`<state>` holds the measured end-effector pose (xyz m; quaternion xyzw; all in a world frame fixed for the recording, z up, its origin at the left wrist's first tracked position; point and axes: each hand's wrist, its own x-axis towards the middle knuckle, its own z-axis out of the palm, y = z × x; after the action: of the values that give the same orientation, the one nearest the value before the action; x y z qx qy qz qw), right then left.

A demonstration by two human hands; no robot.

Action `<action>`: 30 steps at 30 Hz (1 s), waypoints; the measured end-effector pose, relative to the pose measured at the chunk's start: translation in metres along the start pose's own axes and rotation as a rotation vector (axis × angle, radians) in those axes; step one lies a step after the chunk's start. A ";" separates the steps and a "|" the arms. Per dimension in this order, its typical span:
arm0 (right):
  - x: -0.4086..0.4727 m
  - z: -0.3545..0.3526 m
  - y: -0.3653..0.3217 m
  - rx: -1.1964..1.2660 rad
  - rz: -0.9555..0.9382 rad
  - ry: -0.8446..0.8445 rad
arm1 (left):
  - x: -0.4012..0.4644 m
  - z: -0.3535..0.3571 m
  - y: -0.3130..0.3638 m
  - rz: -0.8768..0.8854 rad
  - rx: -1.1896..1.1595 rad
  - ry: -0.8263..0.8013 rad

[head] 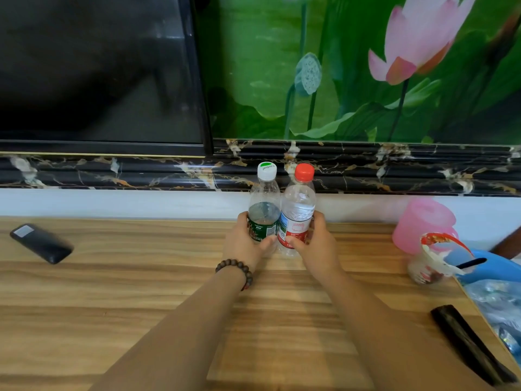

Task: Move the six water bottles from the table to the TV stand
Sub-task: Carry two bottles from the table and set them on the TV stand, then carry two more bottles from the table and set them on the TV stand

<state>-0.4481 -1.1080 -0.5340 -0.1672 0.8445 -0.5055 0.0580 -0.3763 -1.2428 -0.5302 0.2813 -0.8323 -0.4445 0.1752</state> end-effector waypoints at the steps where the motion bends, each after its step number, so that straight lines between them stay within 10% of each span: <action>1: 0.000 0.000 0.000 0.000 0.000 -0.004 | 0.000 0.000 0.000 0.000 0.001 -0.003; 17: -0.045 -0.042 -0.053 -0.280 -0.039 -0.188 | -0.043 -0.058 0.041 -0.058 0.502 -0.116; 30: -0.125 -0.169 -0.319 -0.581 -0.090 -0.413 | -0.135 -0.268 0.248 -0.060 0.711 -0.201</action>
<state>-0.3051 -1.0624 -0.1823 -0.3123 0.9151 -0.2020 0.1555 -0.2030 -1.2199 -0.1824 0.3040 -0.9390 -0.1580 -0.0291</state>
